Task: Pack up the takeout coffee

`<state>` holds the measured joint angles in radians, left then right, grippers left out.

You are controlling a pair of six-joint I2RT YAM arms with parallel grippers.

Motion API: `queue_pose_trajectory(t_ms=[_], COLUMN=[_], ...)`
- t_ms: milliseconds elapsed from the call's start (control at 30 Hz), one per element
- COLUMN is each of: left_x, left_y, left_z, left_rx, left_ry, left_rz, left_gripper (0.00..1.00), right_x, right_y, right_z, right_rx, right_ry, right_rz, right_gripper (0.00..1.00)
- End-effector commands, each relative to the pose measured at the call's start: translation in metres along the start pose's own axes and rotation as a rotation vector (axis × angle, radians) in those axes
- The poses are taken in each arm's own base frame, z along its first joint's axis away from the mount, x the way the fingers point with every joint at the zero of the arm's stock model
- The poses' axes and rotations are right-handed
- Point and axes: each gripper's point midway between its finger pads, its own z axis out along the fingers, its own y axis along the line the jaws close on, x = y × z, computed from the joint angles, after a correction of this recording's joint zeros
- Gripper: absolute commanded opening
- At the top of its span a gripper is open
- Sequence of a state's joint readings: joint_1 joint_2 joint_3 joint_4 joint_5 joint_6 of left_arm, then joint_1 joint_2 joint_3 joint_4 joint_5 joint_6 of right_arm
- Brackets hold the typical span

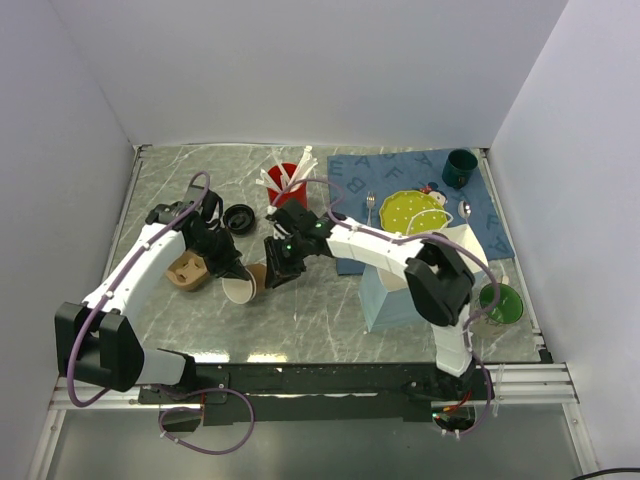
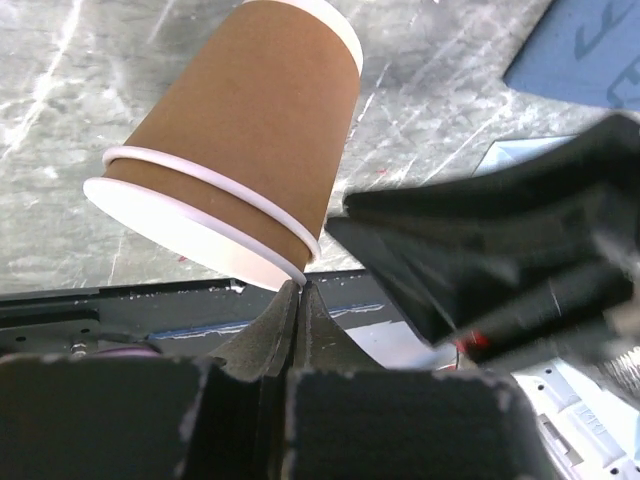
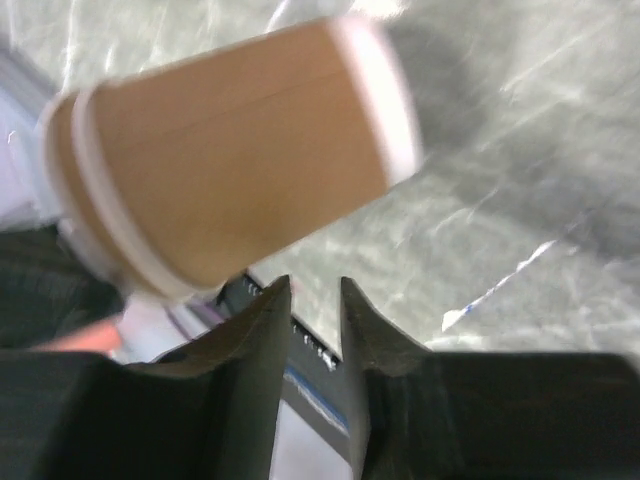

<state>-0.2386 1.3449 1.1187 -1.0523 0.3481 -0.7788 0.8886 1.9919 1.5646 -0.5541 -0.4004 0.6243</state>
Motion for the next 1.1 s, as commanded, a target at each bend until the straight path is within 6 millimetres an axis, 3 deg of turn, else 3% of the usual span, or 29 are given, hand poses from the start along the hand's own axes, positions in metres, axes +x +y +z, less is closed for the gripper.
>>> queue_pose_trajectory(t_ms=[0,100,267,467,1067], left_x=[0.005,0.005,0.004,0.008,0.009], left_y=[-0.010,-0.013,-0.017,-0.018,-0.020], left_z=[-0.003,-0.001,-0.002,0.001,0.000], left_rx=[0.068,0.077,0.084,0.098,0.103], left_ry=[0.008,0.014,0.022,0.047,0.055], left_rz=[0.058,0.054,0.043,0.027,0.021], left_gripper=[0.01,0.01,0.01,0.01,0.01], right_x=[-0.006,0.000,-0.002,-0.017,-0.016], right_y=[0.042,0.053,0.060,0.052,0.032], right_z=[-0.041,-0.044,-0.045,-0.035,-0.023], right_rx=[-0.218,-0.303,-0.347,-0.275,-0.186], right_ry=[-0.082,-0.078,-0.095,-0.113,-0.115], right_rz=[-0.126,-0.136,-0.158,-0.158,-0.136], right_gripper=[0.29,0.27,0.32,0.33,0.29])
